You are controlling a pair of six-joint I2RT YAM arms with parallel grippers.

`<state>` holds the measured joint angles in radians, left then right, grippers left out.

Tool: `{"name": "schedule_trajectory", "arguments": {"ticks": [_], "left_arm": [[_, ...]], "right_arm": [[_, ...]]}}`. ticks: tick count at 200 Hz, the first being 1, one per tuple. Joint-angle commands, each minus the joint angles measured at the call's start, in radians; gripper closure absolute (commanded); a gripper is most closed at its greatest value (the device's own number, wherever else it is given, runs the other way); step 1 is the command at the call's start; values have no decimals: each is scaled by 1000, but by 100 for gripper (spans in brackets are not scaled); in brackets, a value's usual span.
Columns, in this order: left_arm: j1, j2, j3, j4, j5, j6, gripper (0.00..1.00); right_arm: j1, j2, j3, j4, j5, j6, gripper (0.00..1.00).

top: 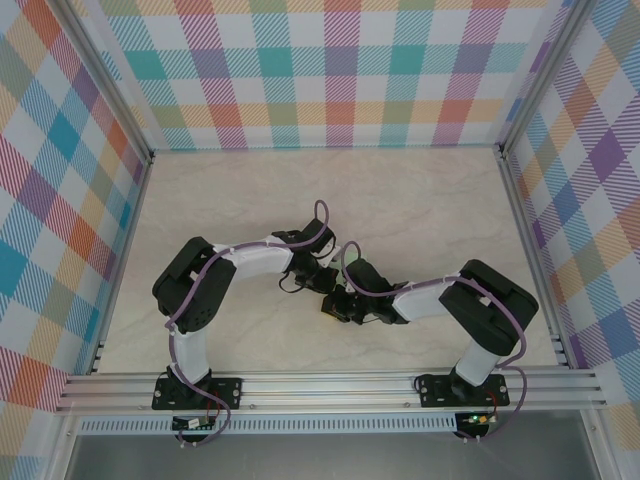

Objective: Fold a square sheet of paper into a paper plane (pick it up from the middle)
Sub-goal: Third fold the triangle at the center of the table.

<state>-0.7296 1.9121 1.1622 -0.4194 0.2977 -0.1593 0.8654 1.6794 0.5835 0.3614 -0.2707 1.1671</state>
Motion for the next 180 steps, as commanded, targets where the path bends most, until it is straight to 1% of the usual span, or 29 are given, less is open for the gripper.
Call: {"name": "schedule_trajectory", "arguments": {"ticks": [1,26,46,70,88,108,130,152,180], "left_arm": [[-3,126,-53,-12,-70,17,100],[-3,122,-53,-14,-69,15,100],[-2,119,-55,-18,-71,17,100],[-3,114,-55,-19,-68,18,100],[-2,112,-52,-22,-67,18,100],[-3,115,-38,-31,-69,17,100],[-3,117,-29,-31,-68,13,100],[-4,117,-21,-38,-69,14,99],[-3,114,-19,-42,-69,14,98]], "right_arm": [[21,37,12,-108,18,0,90],[20,-9,7,-118,31,-2,90],[3,-94,-7,-155,58,-23,89],[-70,-189,-42,-165,45,-54,87],[-142,-219,-58,-162,13,-81,87],[-223,-198,-46,-141,-44,-110,87],[-277,-140,-4,-127,-87,-141,88],[-299,-85,30,-118,-109,-153,88],[-305,-29,44,-119,-102,-167,88]]}}
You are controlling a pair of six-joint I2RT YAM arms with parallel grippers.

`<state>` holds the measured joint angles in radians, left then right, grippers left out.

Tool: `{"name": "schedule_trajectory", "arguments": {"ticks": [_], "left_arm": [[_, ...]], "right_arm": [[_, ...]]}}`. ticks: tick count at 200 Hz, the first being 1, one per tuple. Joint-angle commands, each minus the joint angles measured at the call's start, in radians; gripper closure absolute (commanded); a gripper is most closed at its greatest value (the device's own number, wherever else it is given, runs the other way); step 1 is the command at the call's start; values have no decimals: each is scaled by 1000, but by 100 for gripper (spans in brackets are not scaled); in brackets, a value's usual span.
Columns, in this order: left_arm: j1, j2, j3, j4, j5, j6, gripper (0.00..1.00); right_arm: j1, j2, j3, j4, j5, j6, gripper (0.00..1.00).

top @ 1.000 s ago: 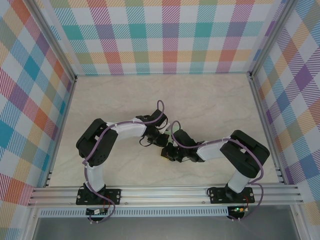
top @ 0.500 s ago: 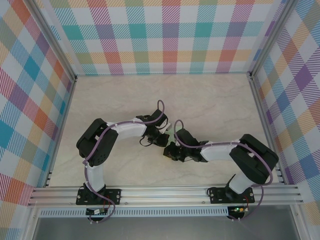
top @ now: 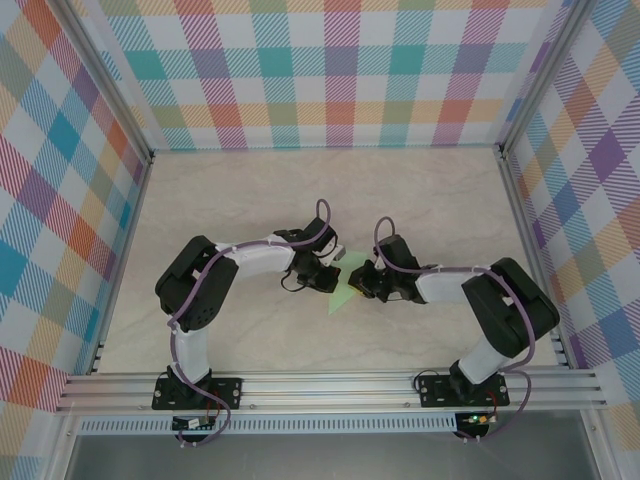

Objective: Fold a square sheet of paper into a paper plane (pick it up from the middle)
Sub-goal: Third fold the triangle at the center of the table.

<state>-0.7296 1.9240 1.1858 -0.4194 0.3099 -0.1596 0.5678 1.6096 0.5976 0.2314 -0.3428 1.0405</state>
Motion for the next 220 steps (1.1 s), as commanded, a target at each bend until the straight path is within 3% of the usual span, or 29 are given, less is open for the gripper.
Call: {"name": "schedule_trajectory", "arguments": {"ticks": [1,32,65,106,130,162,188,220], "left_arm": [[-3,102,-43,-43,-81,14,98],[-3,71,-42,-50,-80,-2,93],[-3,10,-9,-83,-88,-37,76],[4,-127,0,-133,-229,-134,57],[5,-199,-5,-161,-261,-209,60],[5,-278,-99,-30,-27,-302,80],[2,-257,-146,47,113,-356,87],[0,-201,-196,188,223,-412,88]], "right_arm": [[-8,43,29,11,-30,-40,88],[-11,80,21,-24,8,-50,89],[-9,88,22,-56,18,-71,90],[-10,78,32,-75,19,-73,90],[-9,79,33,-72,18,-70,90],[-9,77,31,-67,17,-64,89],[-10,80,34,-63,17,-63,89],[-10,80,36,-64,16,-62,89]]}}
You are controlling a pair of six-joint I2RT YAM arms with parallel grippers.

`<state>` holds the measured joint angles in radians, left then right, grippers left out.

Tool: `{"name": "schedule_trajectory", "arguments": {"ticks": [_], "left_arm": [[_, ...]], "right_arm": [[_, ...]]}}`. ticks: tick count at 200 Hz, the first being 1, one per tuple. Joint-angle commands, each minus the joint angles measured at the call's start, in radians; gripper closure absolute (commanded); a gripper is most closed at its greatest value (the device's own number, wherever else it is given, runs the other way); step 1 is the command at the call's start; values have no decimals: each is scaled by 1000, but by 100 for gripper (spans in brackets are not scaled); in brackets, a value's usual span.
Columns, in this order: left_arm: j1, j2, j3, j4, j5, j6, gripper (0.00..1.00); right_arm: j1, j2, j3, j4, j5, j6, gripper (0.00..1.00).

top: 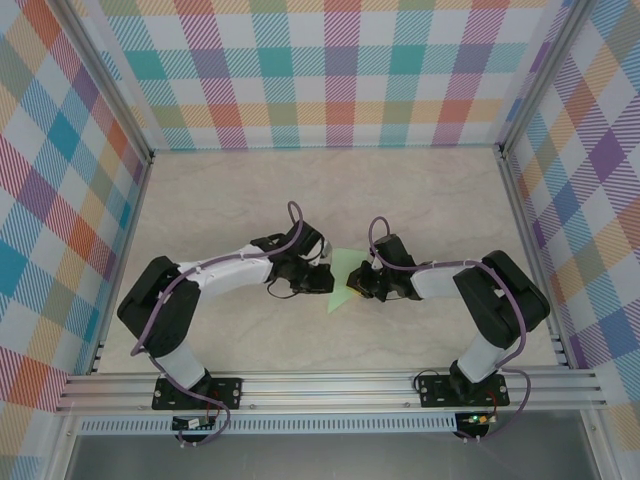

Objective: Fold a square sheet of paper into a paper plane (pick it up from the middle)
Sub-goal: Third fold the triangle at the center of the table.

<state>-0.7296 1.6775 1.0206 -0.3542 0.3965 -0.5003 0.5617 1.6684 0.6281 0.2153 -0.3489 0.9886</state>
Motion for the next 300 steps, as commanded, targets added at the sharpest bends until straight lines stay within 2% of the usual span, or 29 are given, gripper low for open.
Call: {"name": "schedule_trajectory", "arguments": {"ticks": [1,47,79,100,145,216,254,300], "left_arm": [[0,47,-32,127,138,-72,88],[0,132,-30,192,210,-80,88],[0,199,-16,184,226,-73,88],[0,220,-26,149,194,-61,90],[0,180,-74,99,162,-27,90],[1,85,-76,150,249,-47,87],[6,128,-70,156,283,-41,87],[6,169,-80,95,233,-22,87]], "right_arm": [[-4,21,6,-48,22,-11,89],[-3,27,4,-48,18,-11,89],[-4,29,4,-54,21,-13,89],[-3,30,3,-54,22,-15,89],[-3,32,2,-70,29,-18,89],[-4,34,5,-77,25,-21,89],[-3,32,7,-75,21,-21,89],[-4,39,5,-73,22,-21,89]]}}
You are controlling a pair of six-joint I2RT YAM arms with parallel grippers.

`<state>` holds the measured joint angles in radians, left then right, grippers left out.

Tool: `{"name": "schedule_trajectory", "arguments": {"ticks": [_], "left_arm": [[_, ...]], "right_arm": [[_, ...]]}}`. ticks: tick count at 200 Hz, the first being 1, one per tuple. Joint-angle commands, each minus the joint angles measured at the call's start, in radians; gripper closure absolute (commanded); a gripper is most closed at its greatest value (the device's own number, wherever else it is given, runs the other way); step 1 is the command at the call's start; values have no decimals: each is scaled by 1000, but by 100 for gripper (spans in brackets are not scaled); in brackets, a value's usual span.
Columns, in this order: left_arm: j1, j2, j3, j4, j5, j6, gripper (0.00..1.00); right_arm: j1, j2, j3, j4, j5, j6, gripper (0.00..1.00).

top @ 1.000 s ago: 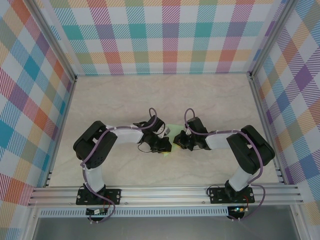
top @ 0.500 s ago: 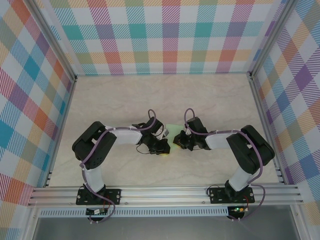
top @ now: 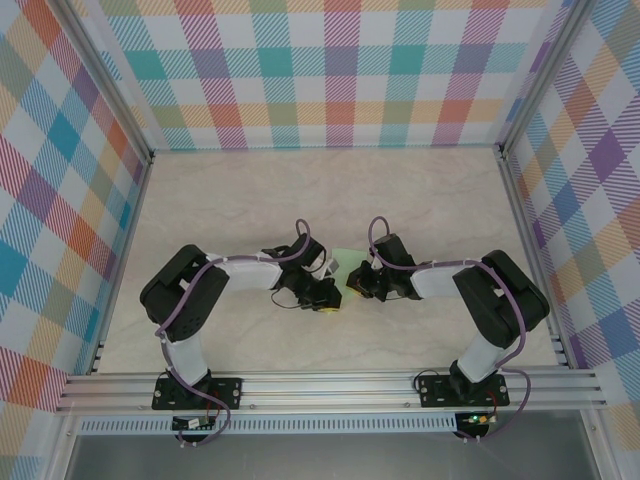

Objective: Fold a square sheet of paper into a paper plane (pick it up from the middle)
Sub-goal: Third fold the triangle at the center of the table.

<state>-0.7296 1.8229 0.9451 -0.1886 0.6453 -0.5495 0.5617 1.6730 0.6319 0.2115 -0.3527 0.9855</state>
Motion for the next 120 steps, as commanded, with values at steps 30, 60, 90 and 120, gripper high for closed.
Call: {"name": "schedule_trajectory", "arguments": {"ticks": [30,60,90,120], "left_arm": [[11,4,-36,-81,-41,37,88],[40,-31,-96,-20,11,11,89],[81,-53,-143,27,70,-9,89],[95,-87,-131,21,92,-13,88]], "right_arm": [[-3,33,-3,-71,28,-20,89],[-3,36,-1,-75,27,-26,89],[-3,41,3,-74,22,-27,89],[-4,42,9,-73,18,-26,89]]}}
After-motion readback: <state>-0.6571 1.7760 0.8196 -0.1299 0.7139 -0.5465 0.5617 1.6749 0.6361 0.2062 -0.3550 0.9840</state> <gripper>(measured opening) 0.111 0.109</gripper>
